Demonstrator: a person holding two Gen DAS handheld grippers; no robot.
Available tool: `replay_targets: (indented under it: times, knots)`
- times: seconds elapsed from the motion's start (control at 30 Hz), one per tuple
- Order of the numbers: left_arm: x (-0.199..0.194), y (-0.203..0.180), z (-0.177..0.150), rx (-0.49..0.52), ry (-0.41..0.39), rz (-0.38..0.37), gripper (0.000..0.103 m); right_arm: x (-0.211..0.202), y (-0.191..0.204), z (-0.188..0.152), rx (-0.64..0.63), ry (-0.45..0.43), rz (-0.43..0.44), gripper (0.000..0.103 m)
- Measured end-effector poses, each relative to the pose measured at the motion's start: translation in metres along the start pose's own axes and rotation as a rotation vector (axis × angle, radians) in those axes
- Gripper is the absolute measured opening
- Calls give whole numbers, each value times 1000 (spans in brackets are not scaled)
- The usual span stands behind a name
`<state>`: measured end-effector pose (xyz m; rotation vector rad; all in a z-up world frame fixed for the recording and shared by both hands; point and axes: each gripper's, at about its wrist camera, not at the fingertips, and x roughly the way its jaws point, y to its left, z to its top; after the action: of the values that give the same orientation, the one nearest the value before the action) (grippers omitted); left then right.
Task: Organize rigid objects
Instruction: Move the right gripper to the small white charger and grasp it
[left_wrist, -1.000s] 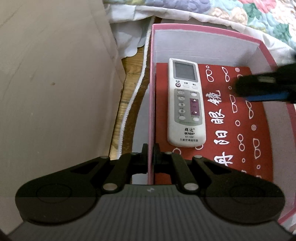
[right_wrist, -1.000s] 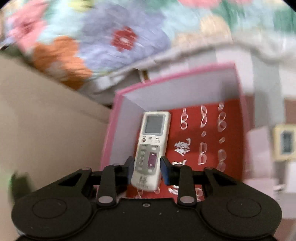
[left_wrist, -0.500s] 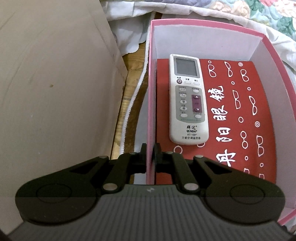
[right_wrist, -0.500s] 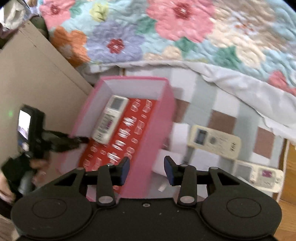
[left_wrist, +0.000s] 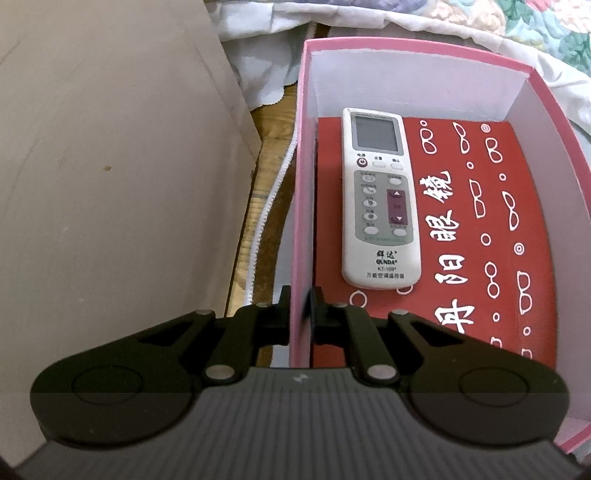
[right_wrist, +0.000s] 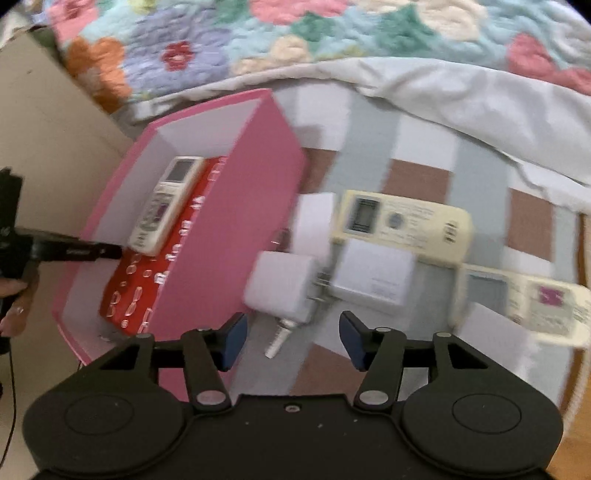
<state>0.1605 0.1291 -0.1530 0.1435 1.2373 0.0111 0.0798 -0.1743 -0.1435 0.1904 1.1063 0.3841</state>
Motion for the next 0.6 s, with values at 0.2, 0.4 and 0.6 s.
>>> replay_targets:
  times: [0.2, 0.4, 0.6]
  knots:
    - [-3, -2, -1, 22, 3, 7, 8, 29, 39, -14, -449, -53, -84, 83]
    - [-3, -1, -2, 23, -1, 2, 8, 58, 46, 9, -660, -16, -116, 91]
    - [-2, -1, 0, 26, 9, -7, 7, 83, 37, 9, -704, 72, -86, 83]
